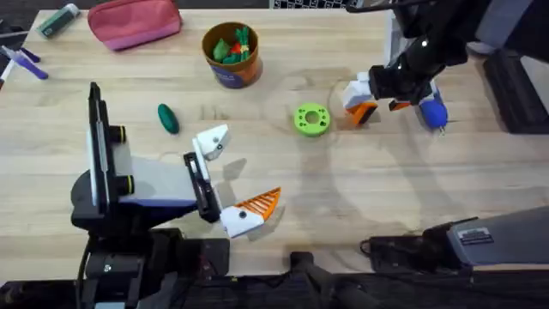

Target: Pick up the gripper from the table and insert it into the empty holder that is missing its gripper. Then pick up a screw, insert it into the mounting hole, and use the screwdriver to tighten it. Finally, clean up the table by picking up the vegetable and placing it into the bucket.

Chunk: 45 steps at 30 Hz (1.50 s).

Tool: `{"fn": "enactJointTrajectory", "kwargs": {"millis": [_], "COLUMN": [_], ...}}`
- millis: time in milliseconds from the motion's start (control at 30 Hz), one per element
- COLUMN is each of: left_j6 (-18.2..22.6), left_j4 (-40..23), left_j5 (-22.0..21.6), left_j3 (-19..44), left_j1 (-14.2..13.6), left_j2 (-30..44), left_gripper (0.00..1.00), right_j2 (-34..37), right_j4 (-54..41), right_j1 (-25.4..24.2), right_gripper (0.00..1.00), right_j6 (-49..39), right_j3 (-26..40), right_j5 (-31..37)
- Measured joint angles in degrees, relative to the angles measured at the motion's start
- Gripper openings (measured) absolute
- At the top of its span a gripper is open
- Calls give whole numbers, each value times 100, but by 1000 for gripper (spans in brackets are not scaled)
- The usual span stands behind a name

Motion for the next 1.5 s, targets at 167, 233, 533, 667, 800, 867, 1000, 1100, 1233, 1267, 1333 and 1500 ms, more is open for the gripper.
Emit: {"fn": "enactJointTrajectory", "kwargs": {"millis": [167,233,533,667,800,867,1000,1100,1233,1267,1333,1500], "left_j6": [0,0,0,0,0,0,0,0,0,0,0,0], "left_j4": [0,0,0,0,0,0,0,0,0,0,0,0], "left_j5": [0,0,0,0,0,0,0,0,0,0,0,0], "left_j3": [0,0,0,0,0,0,0,0,0,0,0,0], "left_j1": [0,0,0,0,0,0,0,0,0,0,0,0], "left_j2": [1,0,0,0,-1,0,1,-1,-1,-1,1,1], "left_gripper": [985,985,985,985,985,985,985,985,985,985,986,986], "right_j2": [0,-1,-1,0,-2,-1,0,0,0,0,4,78], "right_j4": [-70,-75,-54,4,28,28,30,28,28,26,26,29], "right_j1": [0,0,0,0,0,2,27,71,146,160,178,181], "right_gripper": [824,781,599,589,584,580,559,538,500,475,432,321], "right_j6": [85,90,107,105,103,105,110,135,155,158,172,174], "right_j3": [0,0,0,0,0,0,0,0,0,0,0,2], "right_j5": [-12,-23,-27,-27,-27,-27,-25,-25,-25,-25,-25,-12]}}
